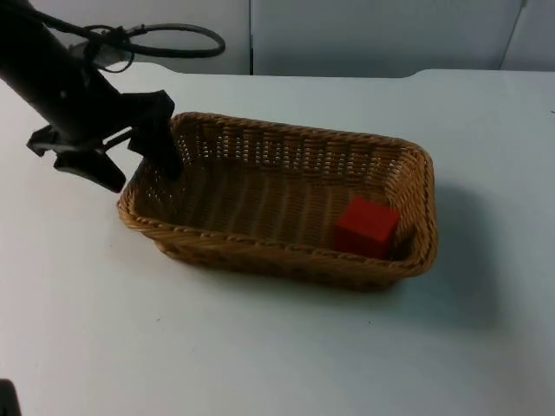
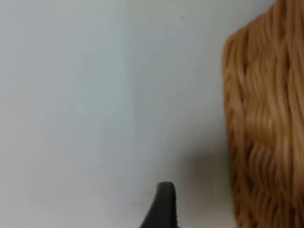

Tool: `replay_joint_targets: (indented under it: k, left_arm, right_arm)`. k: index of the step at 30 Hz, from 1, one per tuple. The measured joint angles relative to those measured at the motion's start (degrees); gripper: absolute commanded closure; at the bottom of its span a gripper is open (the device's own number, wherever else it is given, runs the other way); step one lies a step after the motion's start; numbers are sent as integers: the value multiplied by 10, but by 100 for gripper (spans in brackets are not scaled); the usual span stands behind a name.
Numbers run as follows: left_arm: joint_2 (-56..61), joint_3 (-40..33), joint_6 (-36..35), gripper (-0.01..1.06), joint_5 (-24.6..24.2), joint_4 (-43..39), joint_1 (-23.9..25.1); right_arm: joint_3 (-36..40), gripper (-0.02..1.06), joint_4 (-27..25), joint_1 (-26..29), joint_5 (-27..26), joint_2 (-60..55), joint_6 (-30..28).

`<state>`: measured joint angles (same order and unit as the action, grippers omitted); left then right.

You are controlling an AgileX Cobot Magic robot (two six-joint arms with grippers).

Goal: Pick up the basket with the left hand and place the cube into the basket with the right hand.

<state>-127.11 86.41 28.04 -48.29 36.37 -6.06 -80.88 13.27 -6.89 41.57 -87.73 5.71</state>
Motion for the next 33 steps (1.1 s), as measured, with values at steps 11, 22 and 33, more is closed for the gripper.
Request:
replay_joint_targets:
  k: [11,22,33]
  left_arm:
    - [88,219,-169,105,-110,-337,0]
    - [481,12,-186,105,-31,-358,0]
    - [1006,-433,-170,105,55,-313,0]
  right_arm:
    - [0,105,55,0,-29,39,34]
    - [174,105,270,1,-77,358,300]
    - [447,105,-53,1,-15,745,25]
